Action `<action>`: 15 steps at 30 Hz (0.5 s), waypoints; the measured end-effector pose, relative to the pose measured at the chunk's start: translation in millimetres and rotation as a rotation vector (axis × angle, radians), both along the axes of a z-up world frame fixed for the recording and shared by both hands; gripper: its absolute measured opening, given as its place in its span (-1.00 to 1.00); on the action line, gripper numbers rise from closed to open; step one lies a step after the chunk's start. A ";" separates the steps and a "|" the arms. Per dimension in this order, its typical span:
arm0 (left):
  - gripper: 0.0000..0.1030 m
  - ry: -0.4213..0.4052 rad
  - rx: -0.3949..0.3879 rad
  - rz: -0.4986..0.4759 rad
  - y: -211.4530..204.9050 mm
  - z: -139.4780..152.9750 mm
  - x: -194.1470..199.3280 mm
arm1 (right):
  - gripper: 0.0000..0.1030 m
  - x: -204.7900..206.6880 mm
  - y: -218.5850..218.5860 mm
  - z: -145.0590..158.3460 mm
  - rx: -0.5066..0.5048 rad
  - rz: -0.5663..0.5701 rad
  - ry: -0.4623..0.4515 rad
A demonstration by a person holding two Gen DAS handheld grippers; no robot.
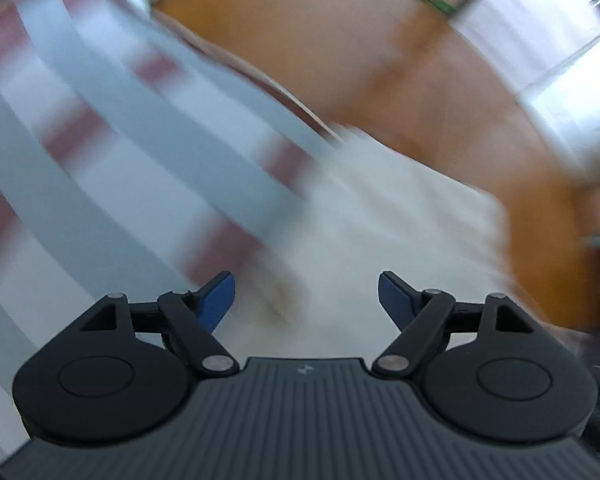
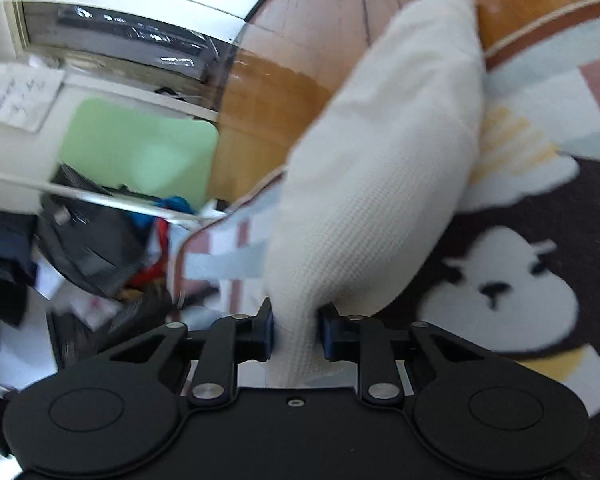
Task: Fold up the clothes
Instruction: 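Pinch the bundle end with the right gripper while the left gripper pinches the other end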
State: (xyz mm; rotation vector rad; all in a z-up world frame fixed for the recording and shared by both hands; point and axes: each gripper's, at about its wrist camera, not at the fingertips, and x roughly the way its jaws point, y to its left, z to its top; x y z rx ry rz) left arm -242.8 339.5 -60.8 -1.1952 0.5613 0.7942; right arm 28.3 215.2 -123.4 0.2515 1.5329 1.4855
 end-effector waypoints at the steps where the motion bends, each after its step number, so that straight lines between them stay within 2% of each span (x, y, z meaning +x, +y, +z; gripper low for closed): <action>1: 0.92 -0.132 -0.040 -0.006 -8.6 1.1 -4.7 | -0.48 2.2 3.4 4.3 -0.001 0.000 0.012; 2: 1.00 -0.225 -0.097 0.017 -15.2 -5.7 -6.5 | -0.48 4.5 6.3 7.3 -0.004 -0.002 0.025; 5: 1.00 -0.435 -0.294 0.117 -31.2 -36.4 -7.2 | -0.48 7.0 8.3 9.5 -0.013 -0.017 0.074; 6: 1.00 -0.454 -0.333 0.129 -33.0 -45.2 -3.0 | -0.48 7.5 8.7 9.9 -0.015 -0.024 0.091; 9: 0.97 -0.436 -0.406 0.133 -32.8 -69.1 16.2 | -0.48 11.4 2.5 11.8 -0.013 -0.042 0.130; 10: 0.97 -0.426 -0.401 0.147 -33.3 -72.1 20.2 | -0.48 10.9 3.5 13.8 -0.012 -0.045 0.138; 11: 0.97 -0.414 -0.381 0.168 -34.1 -72.6 22.8 | -0.48 9.7 5.3 15.2 -0.011 -0.047 0.145; 15: 1.00 -0.232 -0.223 0.291 -36.2 -62.6 30.2 | -0.48 7.0 -4.4 10.0 -0.004 -0.045 0.157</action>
